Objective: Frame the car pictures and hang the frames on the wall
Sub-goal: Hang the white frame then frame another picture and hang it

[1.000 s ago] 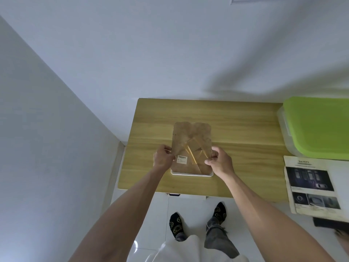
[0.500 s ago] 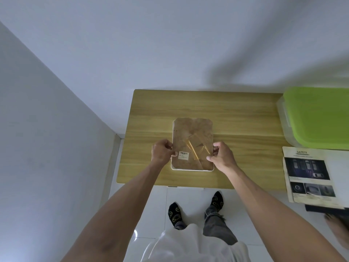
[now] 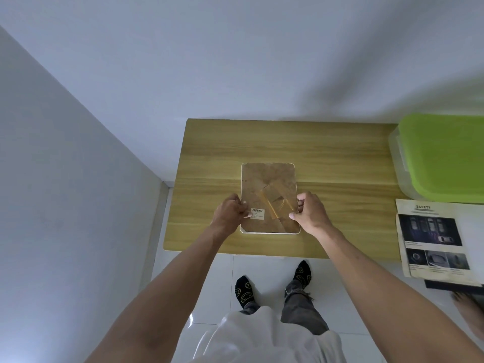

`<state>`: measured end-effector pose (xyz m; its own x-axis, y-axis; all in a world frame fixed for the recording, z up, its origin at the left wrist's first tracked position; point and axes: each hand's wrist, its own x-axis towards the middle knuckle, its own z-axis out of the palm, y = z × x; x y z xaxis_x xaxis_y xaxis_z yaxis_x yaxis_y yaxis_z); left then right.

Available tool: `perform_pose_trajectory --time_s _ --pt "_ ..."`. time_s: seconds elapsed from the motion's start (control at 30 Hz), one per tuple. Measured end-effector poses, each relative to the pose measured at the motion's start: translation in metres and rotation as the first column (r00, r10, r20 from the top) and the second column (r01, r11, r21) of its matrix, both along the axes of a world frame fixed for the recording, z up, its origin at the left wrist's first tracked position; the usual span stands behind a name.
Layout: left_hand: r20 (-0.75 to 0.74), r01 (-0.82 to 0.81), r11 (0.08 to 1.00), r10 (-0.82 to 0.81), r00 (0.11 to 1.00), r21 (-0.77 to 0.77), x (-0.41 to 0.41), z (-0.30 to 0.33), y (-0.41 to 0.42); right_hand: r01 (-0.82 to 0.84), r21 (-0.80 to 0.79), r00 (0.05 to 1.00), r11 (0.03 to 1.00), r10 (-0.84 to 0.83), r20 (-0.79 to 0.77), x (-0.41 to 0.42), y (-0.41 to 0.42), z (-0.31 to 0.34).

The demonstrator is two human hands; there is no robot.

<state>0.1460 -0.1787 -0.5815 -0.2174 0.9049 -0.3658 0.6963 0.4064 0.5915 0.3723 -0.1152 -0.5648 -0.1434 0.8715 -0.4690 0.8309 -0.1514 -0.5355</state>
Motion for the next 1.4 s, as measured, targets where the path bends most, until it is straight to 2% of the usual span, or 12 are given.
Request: perform_pose_trajectory --time_s 0.17,0.3,0.43,0.57,0.8,0.93,1.0,1.07,1.13,1.2,1.27,1.4 --pt "-0.182 0.233 0.971 -0.237 0.954 -0.044 -0.003 0.020 0.011 -0.237 0.010 0.944 0.972 0.227 0.239 -0.008 0.011 0.014" --pt "-0.364 0.372 0.928 -0.358 0.860 -0.032 0.001 0.023 0.026 -0.556 0.011 0.739 0.831 0.488 0.464 -0.020 0.029 0.023" --pt "-0.369 0.525 0.820 -0.572 0.732 -0.229 -0.002 0.022 0.058 -0.706 -0.138 0.555 0.695 0.663 0.501 -0.035 0.052 0.023" --pt "-0.346 0.572 0.744 -0.668 0.659 -0.346 -0.005 0.018 0.082 -0.708 -0.223 0.534 0.670 0.715 0.452 -0.040 0.064 0.022" --pt "-0.331 0.560 0.713 -0.696 0.637 -0.423 0.003 0.027 0.095 -0.712 -0.224 0.546 0.665 0.725 0.419 -0.033 0.069 0.028" --pt "-0.288 0.422 0.827 -0.534 0.795 -0.370 0.025 0.035 0.102 -0.689 -0.233 0.571 0.686 0.713 0.408 -0.033 0.070 0.022" --pt "-0.303 0.368 0.847 -0.491 0.816 -0.383 0.031 0.034 0.098 -0.670 -0.218 0.591 0.710 0.688 0.421 -0.032 0.066 0.022" --pt "-0.282 0.351 0.836 -0.490 0.825 -0.422 0.031 0.028 0.089 -0.583 -0.194 0.691 0.789 0.608 0.392 -0.032 0.058 0.022" --pt "-0.219 0.289 0.864 -0.402 0.889 -0.413 0.030 0.026 0.078 -0.376 -0.204 0.861 0.904 0.422 0.284 -0.030 0.044 0.022" --pt "-0.109 0.135 0.907 -0.193 0.975 -0.398 0.031 0.024 0.068 -0.214 -0.213 0.954 0.953 0.251 0.164 -0.026 0.030 0.021" --pt "-0.028 -0.051 0.936 0.044 0.999 -0.348 0.032 0.025 0.063 -0.119 -0.142 0.989 0.983 0.130 0.069 -0.027 0.019 0.021" --pt "0.191 -0.264 0.947 0.298 0.935 -0.185 0.034 0.042 0.068 0.228 -0.146 0.965 0.963 -0.244 -0.101 -0.034 0.010 0.030"
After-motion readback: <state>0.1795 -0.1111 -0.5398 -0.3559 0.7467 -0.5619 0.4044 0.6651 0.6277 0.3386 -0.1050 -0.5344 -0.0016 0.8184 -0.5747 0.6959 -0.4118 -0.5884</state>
